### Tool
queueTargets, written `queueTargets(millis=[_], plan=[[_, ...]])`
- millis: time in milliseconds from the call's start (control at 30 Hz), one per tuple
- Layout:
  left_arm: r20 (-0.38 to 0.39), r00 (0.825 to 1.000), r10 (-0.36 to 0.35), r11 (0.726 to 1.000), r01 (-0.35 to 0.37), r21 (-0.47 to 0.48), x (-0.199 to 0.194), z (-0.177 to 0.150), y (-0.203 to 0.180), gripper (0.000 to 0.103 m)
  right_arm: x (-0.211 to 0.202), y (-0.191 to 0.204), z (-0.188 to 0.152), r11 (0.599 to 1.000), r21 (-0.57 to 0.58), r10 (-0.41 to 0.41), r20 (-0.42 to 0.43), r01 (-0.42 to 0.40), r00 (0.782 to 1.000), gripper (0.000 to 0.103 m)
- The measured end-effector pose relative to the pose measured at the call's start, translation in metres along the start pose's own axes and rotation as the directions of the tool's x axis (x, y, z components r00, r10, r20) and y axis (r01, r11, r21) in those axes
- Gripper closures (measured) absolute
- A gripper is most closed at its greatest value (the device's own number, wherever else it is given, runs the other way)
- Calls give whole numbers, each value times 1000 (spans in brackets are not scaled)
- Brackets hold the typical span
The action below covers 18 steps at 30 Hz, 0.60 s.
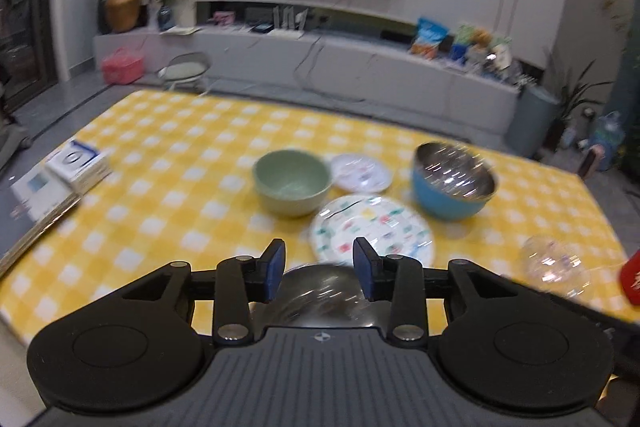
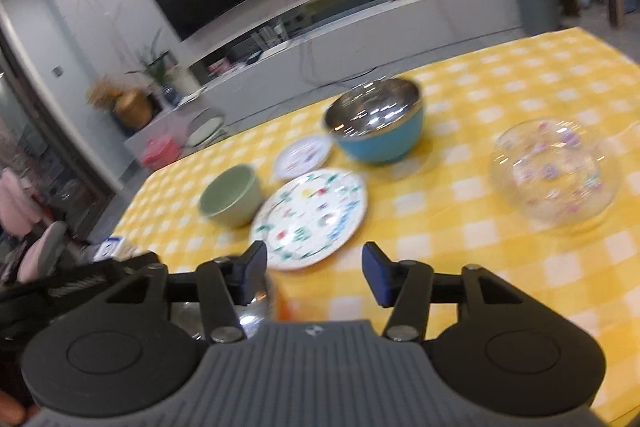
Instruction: Organize plates and bowls
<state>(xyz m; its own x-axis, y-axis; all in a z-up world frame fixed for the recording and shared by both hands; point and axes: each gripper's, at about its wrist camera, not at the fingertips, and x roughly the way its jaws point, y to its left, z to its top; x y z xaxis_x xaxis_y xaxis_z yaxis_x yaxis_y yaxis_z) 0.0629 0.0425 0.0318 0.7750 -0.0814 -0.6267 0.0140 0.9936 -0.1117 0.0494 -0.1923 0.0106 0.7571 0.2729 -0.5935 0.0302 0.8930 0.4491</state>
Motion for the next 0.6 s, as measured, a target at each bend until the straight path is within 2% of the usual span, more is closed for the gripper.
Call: queueTargets(millis=[133, 200, 267, 300, 333, 500, 567, 600], plan=[[-15, 997, -71, 997, 71, 19, 11, 5, -17, 60, 2, -12, 5, 998, 20, -54, 13, 54, 998, 42], [-22, 997, -76, 995, 77, 58, 18, 8, -26, 60, 4, -14, 9, 995, 4, -95, 17, 95, 995, 41], [-26, 997, -74, 994, 76, 84, 25, 12, -33, 60, 6, -15, 14, 989, -12, -147, 27, 147, 989, 33], [-36, 996, -81, 992, 84, 91, 29, 16, -36, 60, 7, -17, 17, 984, -10, -176, 40, 177, 984, 25], [-49, 994, -97, 990, 101, 94, 33, 19, -38, 60, 8, -20, 20, 981, -2, -194, 57, 194, 979, 24], [-144, 979, -144, 983, 158, 92, 59, 39, -46, 60, 23, -32, 45, 972, 29, -233, 43, 232, 972, 25], [-170, 972, -159, 980, 176, 92, 69, 48, -48, 57, 32, -36, 57, 970, 38, -242, 37, 241, 969, 25], [-177, 970, -168, 978, 187, 92, 74, 52, -49, 53, 37, -37, 64, 969, 30, -246, 33, 245, 969, 26]])
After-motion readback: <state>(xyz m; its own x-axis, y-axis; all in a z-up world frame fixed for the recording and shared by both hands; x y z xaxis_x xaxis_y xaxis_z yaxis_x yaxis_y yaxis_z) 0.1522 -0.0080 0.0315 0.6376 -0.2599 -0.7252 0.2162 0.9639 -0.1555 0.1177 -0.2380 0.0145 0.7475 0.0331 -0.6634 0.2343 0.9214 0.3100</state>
